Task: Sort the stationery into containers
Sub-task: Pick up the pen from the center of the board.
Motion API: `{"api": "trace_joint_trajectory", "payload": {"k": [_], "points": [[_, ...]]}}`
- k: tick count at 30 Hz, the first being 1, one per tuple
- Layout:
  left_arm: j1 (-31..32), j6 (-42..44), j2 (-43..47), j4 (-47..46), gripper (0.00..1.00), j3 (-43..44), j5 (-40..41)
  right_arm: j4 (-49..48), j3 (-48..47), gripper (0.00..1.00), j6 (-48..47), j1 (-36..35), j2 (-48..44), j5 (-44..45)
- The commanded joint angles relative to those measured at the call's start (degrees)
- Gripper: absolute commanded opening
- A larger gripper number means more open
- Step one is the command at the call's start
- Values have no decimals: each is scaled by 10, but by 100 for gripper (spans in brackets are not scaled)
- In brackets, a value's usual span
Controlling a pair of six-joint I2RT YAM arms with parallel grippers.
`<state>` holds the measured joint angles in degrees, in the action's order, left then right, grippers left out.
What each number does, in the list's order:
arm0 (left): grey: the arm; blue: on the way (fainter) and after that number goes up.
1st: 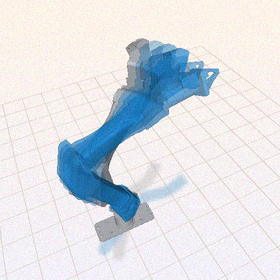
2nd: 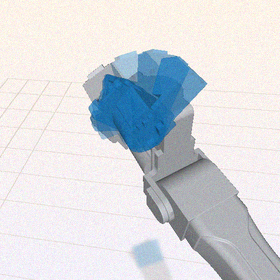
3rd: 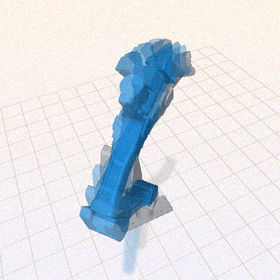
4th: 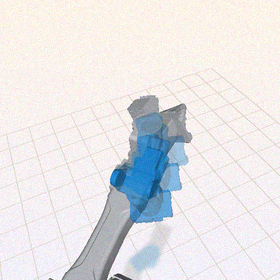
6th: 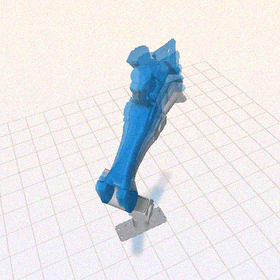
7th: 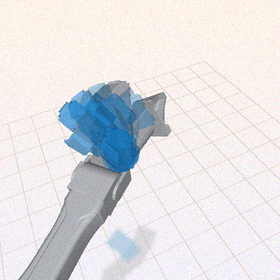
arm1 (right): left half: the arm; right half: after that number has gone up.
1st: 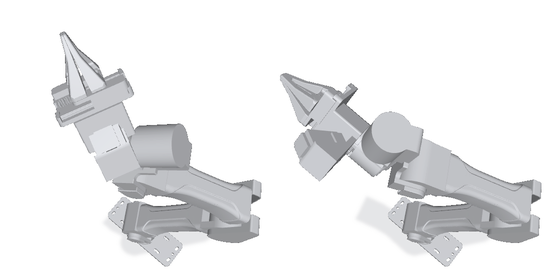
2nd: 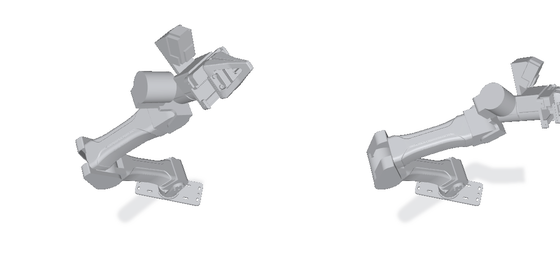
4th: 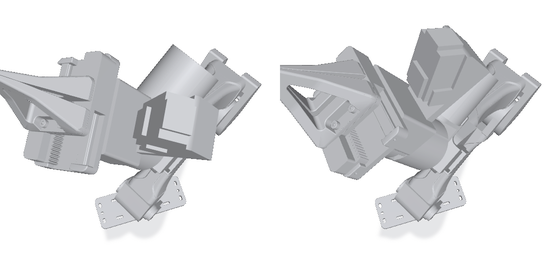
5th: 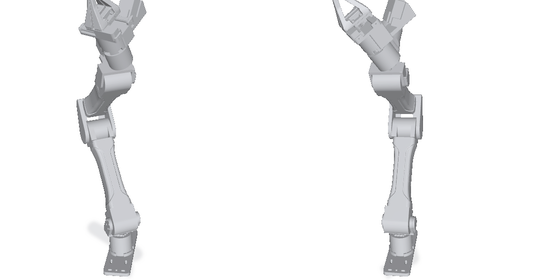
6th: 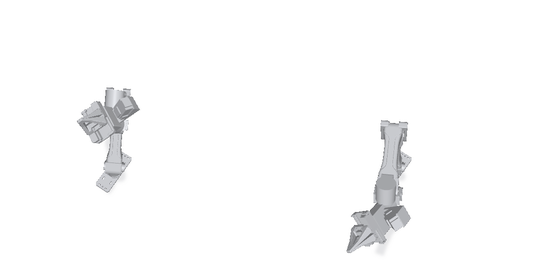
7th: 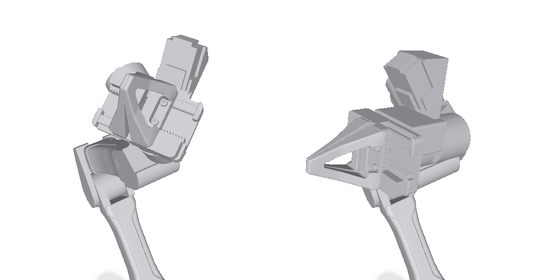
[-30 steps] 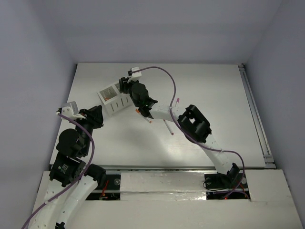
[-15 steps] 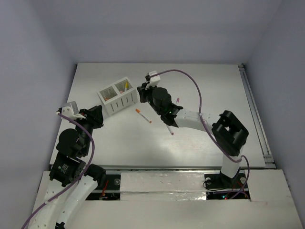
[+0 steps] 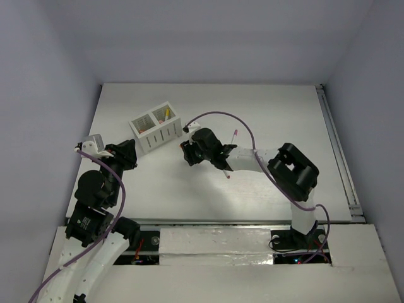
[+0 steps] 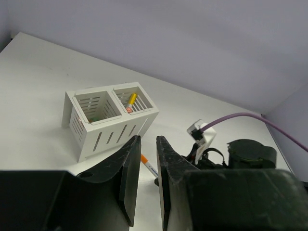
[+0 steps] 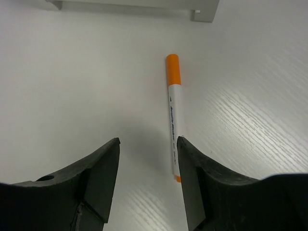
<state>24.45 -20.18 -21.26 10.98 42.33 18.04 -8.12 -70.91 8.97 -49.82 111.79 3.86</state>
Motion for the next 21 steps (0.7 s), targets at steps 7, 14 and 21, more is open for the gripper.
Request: {"api": "trace_joint_trajectory", "payload": {"k": [7,14,21], "points": [[4,8,-7,-24,17,6,-1,46,-87,56,-37,10,73,2],[10,8,-9,-24,17,7,-2,57,-108,55,-40,10,91,19],[10,8,-7,-23,17,7,1,76,-136,43,-38,10,125,18]]}}
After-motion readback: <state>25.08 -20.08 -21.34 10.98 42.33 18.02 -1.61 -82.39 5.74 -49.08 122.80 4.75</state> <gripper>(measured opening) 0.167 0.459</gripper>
